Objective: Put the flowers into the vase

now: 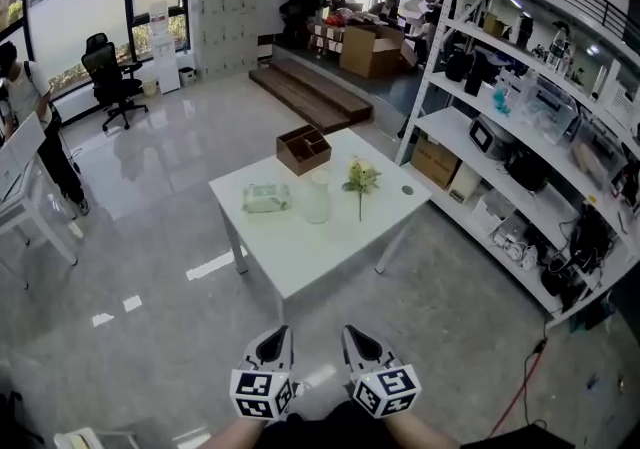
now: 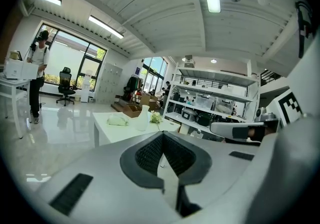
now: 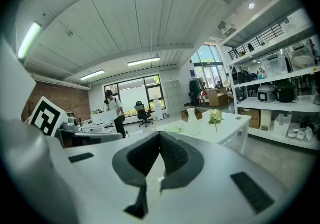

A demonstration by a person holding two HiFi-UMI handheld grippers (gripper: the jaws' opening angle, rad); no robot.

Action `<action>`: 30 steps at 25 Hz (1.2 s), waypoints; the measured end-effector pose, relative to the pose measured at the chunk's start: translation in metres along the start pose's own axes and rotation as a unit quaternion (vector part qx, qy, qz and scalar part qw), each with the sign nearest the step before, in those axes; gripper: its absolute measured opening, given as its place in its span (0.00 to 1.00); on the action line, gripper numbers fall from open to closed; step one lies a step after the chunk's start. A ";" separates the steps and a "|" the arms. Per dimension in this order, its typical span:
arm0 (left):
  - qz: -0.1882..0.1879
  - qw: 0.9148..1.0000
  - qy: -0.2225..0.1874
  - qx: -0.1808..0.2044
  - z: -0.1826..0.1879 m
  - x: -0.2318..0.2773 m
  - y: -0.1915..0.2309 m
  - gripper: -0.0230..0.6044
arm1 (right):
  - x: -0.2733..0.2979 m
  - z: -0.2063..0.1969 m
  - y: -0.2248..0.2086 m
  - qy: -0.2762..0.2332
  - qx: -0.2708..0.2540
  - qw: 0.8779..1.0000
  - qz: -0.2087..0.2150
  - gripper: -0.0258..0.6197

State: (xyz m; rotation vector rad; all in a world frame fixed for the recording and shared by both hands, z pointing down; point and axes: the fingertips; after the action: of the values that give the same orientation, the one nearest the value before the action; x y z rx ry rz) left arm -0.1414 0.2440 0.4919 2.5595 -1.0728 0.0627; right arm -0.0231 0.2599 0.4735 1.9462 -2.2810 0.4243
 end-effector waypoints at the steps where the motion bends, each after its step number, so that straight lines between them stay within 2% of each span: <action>1: -0.003 1.000 0.000 0.001 0.001 0.003 0.001 0.04 | 0.002 0.001 -0.002 0.000 0.000 1.000 -0.003 0.04; 6: -0.013 1.000 0.003 0.006 0.006 0.024 0.011 0.04 | 0.021 0.002 -0.012 -0.002 0.007 1.000 -0.011 0.04; 13: -0.011 1.000 0.018 0.017 0.016 0.078 0.033 0.04 | 0.077 0.008 -0.040 0.003 0.024 1.000 0.001 0.04; 17: 0.006 1.000 0.022 0.018 0.033 0.124 0.050 0.04 | 0.124 0.028 -0.064 0.000 0.030 0.999 0.019 0.04; 25: 0.054 0.998 -0.005 0.018 0.092 0.233 0.082 0.04 | 0.217 0.086 -0.124 0.005 0.012 0.997 0.072 0.04; 30: 0.074 0.997 -0.016 0.015 0.111 0.281 0.098 0.04 | 0.266 0.103 -0.155 0.015 0.008 0.996 0.090 0.04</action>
State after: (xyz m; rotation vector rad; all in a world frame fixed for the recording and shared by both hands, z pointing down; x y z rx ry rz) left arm -0.0214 -0.0489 0.4696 2.5110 -1.2808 0.0765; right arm 0.0937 -0.0426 0.4673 1.7350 -2.4517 0.4879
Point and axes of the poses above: the fingertips, and each gripper's own axes: x forward along the fingers, y to its left, z out of its top, and after that the axes turned 14 degrees about -z, right-handed
